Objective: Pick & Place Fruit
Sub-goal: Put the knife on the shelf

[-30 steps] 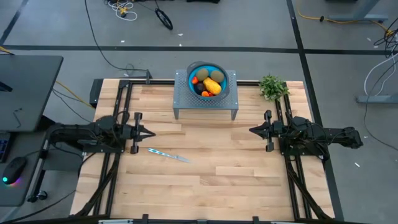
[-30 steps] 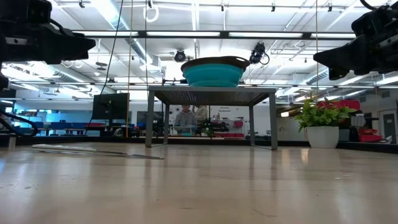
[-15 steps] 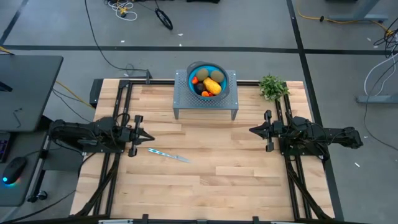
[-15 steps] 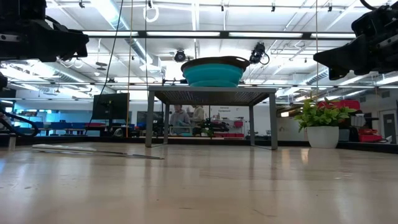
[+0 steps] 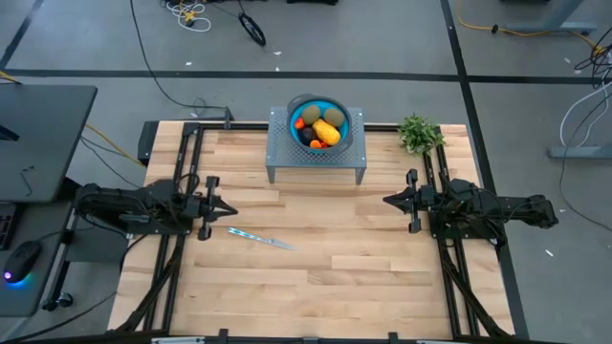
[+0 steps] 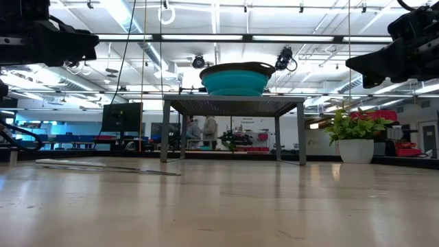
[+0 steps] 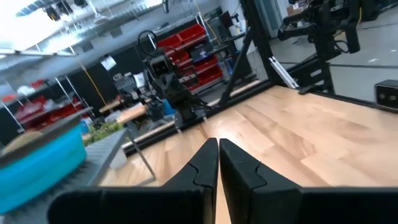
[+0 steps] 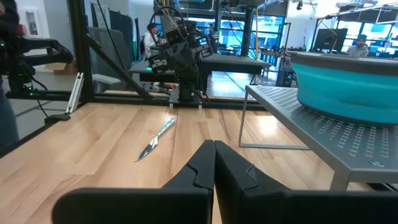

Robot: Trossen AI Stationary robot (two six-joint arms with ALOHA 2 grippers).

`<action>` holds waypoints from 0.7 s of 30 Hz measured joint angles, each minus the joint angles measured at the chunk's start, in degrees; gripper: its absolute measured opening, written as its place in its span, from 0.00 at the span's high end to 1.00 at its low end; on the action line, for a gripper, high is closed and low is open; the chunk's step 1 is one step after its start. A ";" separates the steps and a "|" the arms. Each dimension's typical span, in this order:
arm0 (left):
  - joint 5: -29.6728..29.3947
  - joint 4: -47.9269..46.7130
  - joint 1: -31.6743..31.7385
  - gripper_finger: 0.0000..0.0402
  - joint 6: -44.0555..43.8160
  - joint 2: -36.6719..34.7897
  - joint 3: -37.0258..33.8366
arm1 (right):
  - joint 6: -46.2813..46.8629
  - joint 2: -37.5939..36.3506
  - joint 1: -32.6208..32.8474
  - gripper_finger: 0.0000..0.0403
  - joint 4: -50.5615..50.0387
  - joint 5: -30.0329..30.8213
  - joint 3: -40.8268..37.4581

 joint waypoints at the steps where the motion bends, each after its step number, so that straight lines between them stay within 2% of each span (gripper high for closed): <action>1: -0.03 0.23 0.00 0.94 0.88 0.00 0.00 | 0.00 0.02 -0.01 0.98 0.00 -0.01 -0.01; 7: -0.13 0.25 0.00 0.94 3.98 0.00 0.00 | 0.00 0.02 -0.02 0.98 0.00 -0.02 0.00; 12: 0.18 0.39 0.00 0.94 2.91 0.00 0.00 | 0.00 0.02 -0.01 0.98 0.00 0.00 -0.01; 21: 5.68 0.63 0.00 0.94 -8.31 -0.02 0.00 | 0.00 0.02 -0.01 0.98 0.00 -0.01 -0.01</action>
